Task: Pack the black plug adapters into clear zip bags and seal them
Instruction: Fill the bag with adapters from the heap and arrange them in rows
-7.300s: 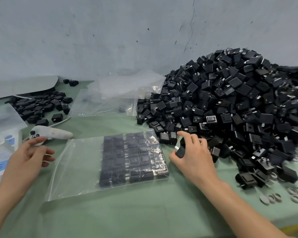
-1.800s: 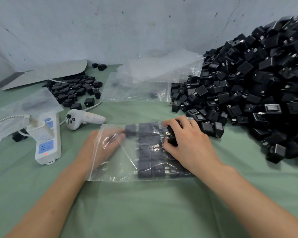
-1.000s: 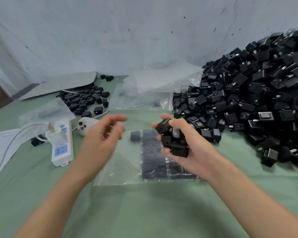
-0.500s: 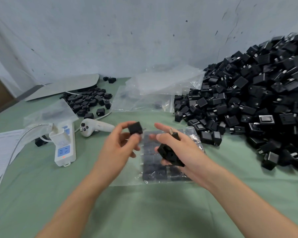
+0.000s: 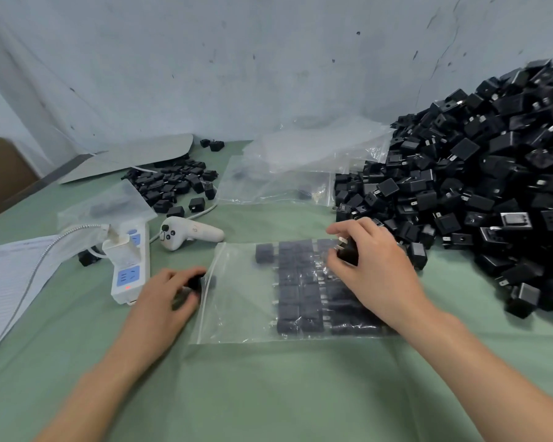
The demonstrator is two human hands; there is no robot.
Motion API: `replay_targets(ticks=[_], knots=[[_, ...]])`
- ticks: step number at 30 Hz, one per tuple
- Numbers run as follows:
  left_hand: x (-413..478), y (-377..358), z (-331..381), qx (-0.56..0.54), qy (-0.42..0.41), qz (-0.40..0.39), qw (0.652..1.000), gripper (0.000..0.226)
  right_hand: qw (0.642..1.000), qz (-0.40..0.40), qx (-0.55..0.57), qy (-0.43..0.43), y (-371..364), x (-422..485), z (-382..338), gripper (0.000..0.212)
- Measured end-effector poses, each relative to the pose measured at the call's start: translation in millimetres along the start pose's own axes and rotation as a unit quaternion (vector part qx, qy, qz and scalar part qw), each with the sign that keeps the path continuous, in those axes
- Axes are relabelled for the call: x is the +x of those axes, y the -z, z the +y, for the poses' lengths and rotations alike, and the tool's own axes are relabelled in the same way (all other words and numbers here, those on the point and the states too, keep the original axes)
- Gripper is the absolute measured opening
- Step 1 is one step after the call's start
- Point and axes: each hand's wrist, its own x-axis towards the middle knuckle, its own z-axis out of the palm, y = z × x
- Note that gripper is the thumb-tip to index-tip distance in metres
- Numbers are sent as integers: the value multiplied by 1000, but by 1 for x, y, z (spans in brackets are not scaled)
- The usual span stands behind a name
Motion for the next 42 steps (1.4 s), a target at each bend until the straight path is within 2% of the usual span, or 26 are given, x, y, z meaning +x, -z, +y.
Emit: replay_targets(ticks=[6,12,16,20,27,31,36,42], knots=[[-4,1,6,-75,-36,18,996,48,994,-5,-107,36,-6,0,9,29],[-5,6,2,-70,-47,-75,994,54,987,-24,-150,51,-13,-4,15,31],[-3,11,-3,-75,-39,-97,992,30,987,-27,-154,42,-14,-4,17,31],[6,3,0,-60,-39,-114,991,41,985,-29,-163,46,-15,-4,18,31],[29,-14,11,-39,-57,-107,992,31,980,-33,-188,61,-17,-6,19,28],[45,-23,16,-38,-28,-122,991,27,978,-33,-195,66,-17,-6,18,27],[53,-31,29,-67,-33,-95,993,38,978,-32,-197,68,-17,-5,18,28],[59,-38,35,-36,-33,-73,996,14,977,-29,-197,75,-18,-6,19,28]])
